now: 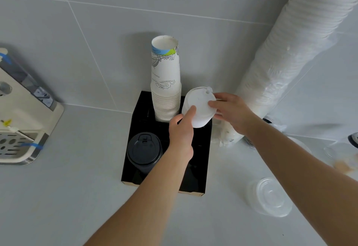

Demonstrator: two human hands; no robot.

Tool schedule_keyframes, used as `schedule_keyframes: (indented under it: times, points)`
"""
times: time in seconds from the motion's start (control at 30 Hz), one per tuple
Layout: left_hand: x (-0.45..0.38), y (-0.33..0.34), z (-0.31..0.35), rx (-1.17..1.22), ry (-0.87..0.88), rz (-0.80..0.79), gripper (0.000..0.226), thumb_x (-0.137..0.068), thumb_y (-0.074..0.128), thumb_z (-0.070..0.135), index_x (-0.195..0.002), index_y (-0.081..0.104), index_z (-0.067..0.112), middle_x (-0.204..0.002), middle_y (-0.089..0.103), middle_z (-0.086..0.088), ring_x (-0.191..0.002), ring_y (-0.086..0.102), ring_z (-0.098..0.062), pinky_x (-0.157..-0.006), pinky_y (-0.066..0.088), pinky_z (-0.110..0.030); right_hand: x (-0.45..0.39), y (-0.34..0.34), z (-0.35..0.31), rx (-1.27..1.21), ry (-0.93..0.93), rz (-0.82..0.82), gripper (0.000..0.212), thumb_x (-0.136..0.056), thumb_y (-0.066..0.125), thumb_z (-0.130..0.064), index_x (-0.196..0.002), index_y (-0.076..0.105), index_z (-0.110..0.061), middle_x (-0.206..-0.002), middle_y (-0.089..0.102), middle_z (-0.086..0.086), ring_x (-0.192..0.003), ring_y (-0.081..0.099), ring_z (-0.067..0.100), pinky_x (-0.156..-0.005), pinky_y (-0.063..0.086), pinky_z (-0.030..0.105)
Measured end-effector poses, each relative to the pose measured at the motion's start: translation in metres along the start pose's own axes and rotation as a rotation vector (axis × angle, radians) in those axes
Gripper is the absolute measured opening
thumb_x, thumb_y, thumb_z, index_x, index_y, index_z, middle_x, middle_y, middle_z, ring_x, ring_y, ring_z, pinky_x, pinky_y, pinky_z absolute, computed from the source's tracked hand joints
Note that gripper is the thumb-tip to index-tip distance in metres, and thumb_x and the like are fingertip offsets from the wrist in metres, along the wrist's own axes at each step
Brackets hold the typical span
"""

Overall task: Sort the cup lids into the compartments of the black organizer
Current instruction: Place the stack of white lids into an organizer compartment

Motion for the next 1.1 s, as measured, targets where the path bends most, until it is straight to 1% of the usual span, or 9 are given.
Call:
schedule_keyframes:
  times: [0.27,0.4,0.53,0.67,0.7,0.8,0.87,1.03,1.1]
  points:
    - [-0.019,0.013,0.000,0.022,-0.023,0.045,0.072,-0.063,0.071,0.056,-0.126,0.057,0.023,-0.124,0.062,0.005,-0.112,0.055,-0.014,-0.079,0.036,-0.027,-0.020,0.005,0.012,-0.010,0.041,0.079,0.011,-0.081,0.072,-0.023,-0.091,0.075,-0.025,-0.111,0.077,0.008,-0.108,0.071,0.029,-0.098,0.056,0.046]
    - [-0.030,0.016,0.003,0.009,-0.009,0.054,0.041,-0.078,0.068,0.048,-0.109,0.064,0.022,-0.117,0.066,0.002,-0.107,0.059,-0.014,-0.069,0.039,-0.023,-0.021,0.009,0.013,0.007,0.047,0.113,0.007,-0.080,0.072,-0.026,-0.086,0.074,-0.028,-0.107,0.078,0.007,-0.104,0.073,0.029,-0.097,0.057,0.047]
    - [-0.035,0.020,0.005,-0.014,0.009,0.051,0.027,-0.085,0.064,0.042,-0.104,0.062,0.023,-0.115,0.067,0.001,-0.107,0.060,-0.017,-0.077,0.043,-0.025,-0.022,0.008,0.015,0.031,0.051,0.138,0.002,-0.081,0.072,-0.027,-0.083,0.074,-0.028,-0.104,0.078,0.006,-0.103,0.073,0.029,-0.096,0.057,0.047]
    - [-0.039,0.017,0.007,-0.125,-0.004,0.054,0.026,-0.082,0.063,0.038,-0.099,0.062,0.018,-0.113,0.066,-0.005,-0.106,0.061,-0.023,-0.090,0.048,-0.033,-0.019,0.011,0.018,0.185,0.031,0.179,0.023,-0.087,0.070,-0.031,-0.108,0.075,-0.024,-0.098,0.074,-0.006,-0.093,0.068,0.019,-0.085,0.055,0.033]
    - [-0.039,0.016,0.008,-0.157,-0.008,0.056,0.024,-0.084,0.061,0.034,-0.100,0.062,0.015,-0.108,0.065,-0.005,-0.100,0.060,-0.024,-0.086,0.049,-0.032,-0.017,0.012,0.018,0.238,0.018,0.186,0.028,-0.088,0.068,-0.033,-0.114,0.074,-0.024,-0.100,0.073,-0.007,-0.095,0.067,0.018,-0.083,0.053,0.032]
    - [-0.035,0.015,0.015,-0.287,0.035,0.076,0.016,-0.094,0.053,0.019,-0.102,0.059,0.007,-0.084,0.053,-0.003,-0.074,0.048,-0.018,-0.064,0.040,-0.028,-0.014,0.014,0.020,0.387,-0.049,0.209,0.037,-0.091,0.064,-0.037,-0.125,0.070,-0.022,-0.119,0.072,-0.004,-0.112,0.065,0.020,-0.093,0.050,0.031]
    - [-0.034,0.015,0.018,-0.362,0.073,0.092,0.011,-0.094,0.050,0.013,-0.098,0.056,0.006,-0.077,0.048,-0.001,-0.070,0.046,-0.017,-0.062,0.039,-0.028,-0.012,0.016,0.021,0.503,-0.075,0.205,0.043,-0.093,0.063,-0.037,-0.133,0.065,-0.021,-0.131,0.068,-0.002,-0.122,0.060,0.021,-0.094,0.042,0.026]
    - [-0.032,0.015,0.018,-0.368,0.035,0.082,0.023,-0.093,0.051,0.012,-0.111,0.060,0.003,-0.090,0.054,-0.004,-0.068,0.044,-0.011,-0.057,0.035,-0.025,-0.008,0.026,0.028,0.653,-0.086,0.166,0.051,-0.095,0.061,-0.032,-0.144,0.054,-0.022,-0.139,0.064,0.001,-0.123,0.059,0.022,-0.089,0.037,0.020]
    - [-0.030,0.016,0.018,-0.376,0.007,0.050,0.031,-0.092,0.053,0.015,-0.120,0.059,0.003,-0.103,0.058,-0.008,-0.078,0.050,-0.015,-0.061,0.038,-0.025,-0.006,0.027,0.028,0.673,-0.102,0.174,0.049,-0.096,0.060,-0.031,-0.144,0.054,-0.021,-0.138,0.065,0.002,-0.124,0.059,0.023,-0.092,0.039,0.021]
Point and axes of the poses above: each hand's wrist, its own x-axis away from the middle knuckle, its own y-axis out of the palm, z = x × y, the point moved 3 cm from there along -x, towards the middle knuckle
